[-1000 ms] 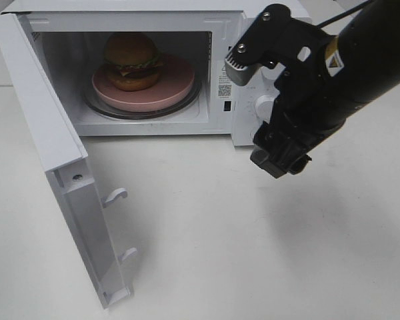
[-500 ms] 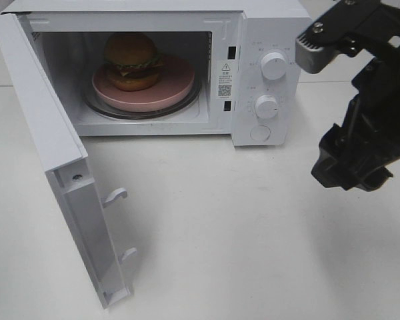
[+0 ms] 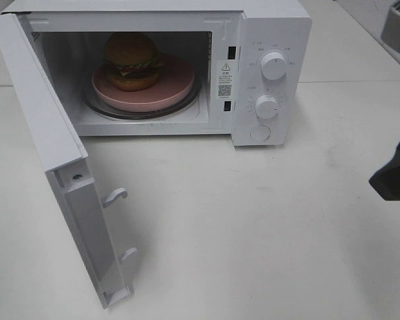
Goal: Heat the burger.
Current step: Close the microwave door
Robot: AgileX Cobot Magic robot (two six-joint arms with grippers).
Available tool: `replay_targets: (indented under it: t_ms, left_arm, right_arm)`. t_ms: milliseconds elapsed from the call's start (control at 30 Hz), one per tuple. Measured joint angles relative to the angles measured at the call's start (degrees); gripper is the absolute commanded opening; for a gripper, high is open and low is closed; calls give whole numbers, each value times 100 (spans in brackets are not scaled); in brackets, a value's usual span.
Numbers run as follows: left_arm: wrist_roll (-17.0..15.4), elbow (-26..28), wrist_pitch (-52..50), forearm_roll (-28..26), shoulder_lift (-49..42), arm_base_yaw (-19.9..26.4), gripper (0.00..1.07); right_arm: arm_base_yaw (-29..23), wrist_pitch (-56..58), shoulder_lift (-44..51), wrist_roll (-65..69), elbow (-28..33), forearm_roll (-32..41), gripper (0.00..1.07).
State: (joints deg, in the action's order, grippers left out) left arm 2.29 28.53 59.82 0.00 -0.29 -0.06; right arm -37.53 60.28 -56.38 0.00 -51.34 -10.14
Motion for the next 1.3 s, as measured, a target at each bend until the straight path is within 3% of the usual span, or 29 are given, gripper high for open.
replay_targets:
  t_ms: [133, 267, 800, 1067, 1300]
  left_arm:
    - [0, 0, 0, 29, 0, 0, 0]
    - [0, 0, 0, 0, 0, 0, 0]
    - [0, 0, 0, 0, 0, 0, 0]
    - [0, 0, 0, 29, 0, 0, 0]
    - [0, 0, 0, 0, 0, 0, 0]
  right_arm:
    - [218, 74, 458, 74, 430, 74, 76]
    - [900, 132, 888, 138, 842, 275, 76]
    - [2555, 149, 2653, 143, 1438, 762, 76]
    - [3002, 155, 3449, 143, 1650, 796, 76]
    - [3466, 160, 4309, 143, 1942, 1295, 76]
